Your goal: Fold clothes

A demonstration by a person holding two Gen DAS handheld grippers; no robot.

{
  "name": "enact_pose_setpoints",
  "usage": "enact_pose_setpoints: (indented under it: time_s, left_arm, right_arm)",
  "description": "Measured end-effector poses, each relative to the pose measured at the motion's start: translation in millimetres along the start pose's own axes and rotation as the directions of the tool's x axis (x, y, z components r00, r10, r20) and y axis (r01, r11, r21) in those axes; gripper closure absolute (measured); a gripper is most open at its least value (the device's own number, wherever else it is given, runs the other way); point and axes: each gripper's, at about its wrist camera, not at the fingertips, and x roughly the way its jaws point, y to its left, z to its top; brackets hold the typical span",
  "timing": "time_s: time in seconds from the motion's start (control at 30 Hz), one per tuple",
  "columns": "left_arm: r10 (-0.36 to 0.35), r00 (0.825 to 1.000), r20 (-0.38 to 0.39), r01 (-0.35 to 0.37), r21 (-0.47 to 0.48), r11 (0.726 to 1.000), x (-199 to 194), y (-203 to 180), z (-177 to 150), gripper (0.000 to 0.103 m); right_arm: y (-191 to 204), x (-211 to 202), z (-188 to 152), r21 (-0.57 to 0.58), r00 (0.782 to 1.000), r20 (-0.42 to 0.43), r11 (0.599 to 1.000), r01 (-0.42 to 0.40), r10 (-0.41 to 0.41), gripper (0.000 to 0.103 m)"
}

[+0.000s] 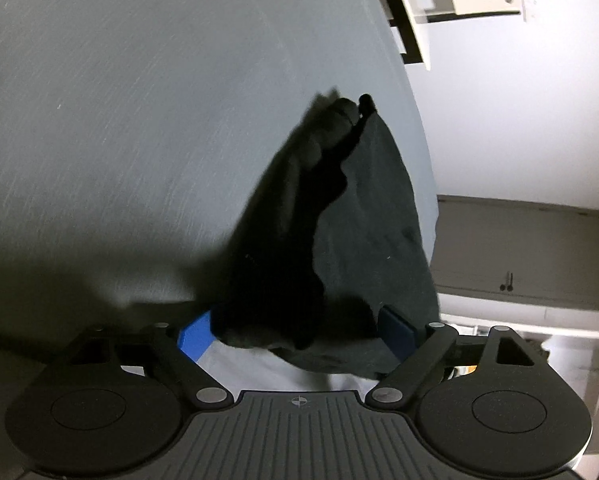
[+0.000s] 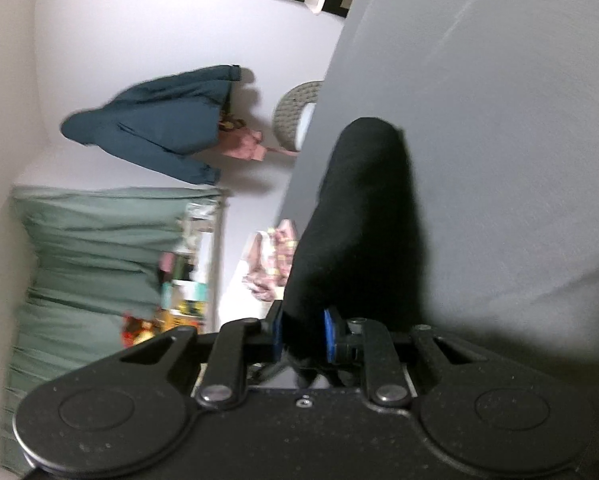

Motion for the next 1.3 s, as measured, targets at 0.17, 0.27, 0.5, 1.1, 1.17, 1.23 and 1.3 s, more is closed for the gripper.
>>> enact_pose_setpoints:
  time_s: [0.17,0.27,0.5,1.1,1.17,1.23,1.3]
  left_arm:
    - [0.039,0.999,0.029,-0.042,0.096,0.994,0.9,-12.7,-6.4,0.026]
    - [0.100,0.994,0.044,-0.106,0.181,0.978,0.8,-22.5,-9.8,0.044]
    - [0.079,0.997,0.013,-0.080,0.161,0.984,-0.4,-16.5,-11.6,0.075]
    - [-0.064,0.998,-0.009,0.064,0.028,0.998,-4.5,-5.0,1.1,0.075]
    - [-0.067,0.998,-0.013,0.067,0.027,0.997,-3.5,-4.4,1.3,0.075]
    - [-0.066,0.998,-0.015,0.067,0.028,0.997,-3.3,-4.0,1.3,0.075]
    - [-0.063,0.998,-0.017,0.064,0.034,0.997,-3.7,-3.4,1.6,0.075]
  right_arm:
    - [2.4,-6.1,-6.2,-0.088,0.992,0.014,0.989,0.123,-0.122,0.084]
    - [3.8,-2.3,-12.7,-0.125,0.980,0.027,0.972,0.200,-0.198,0.081]
    - [2.5,-4.4,-34.6,-0.144,0.955,0.068,0.944,0.297,-0.290,0.057]
    - [-16.6,41.9,-103.9,0.283,0.945,0.295,0.957,0.057,-0.144,0.037]
    - [-15.7,44.3,-107.8,0.303,0.926,0.342,0.951,0.052,-0.159,0.037]
    - [-15.0,45.8,-111.3,0.320,0.894,0.413,0.947,0.035,-0.173,0.038]
    - [-16.1,48.4,-111.8,0.319,0.864,0.471,0.947,0.022,-0.179,0.044]
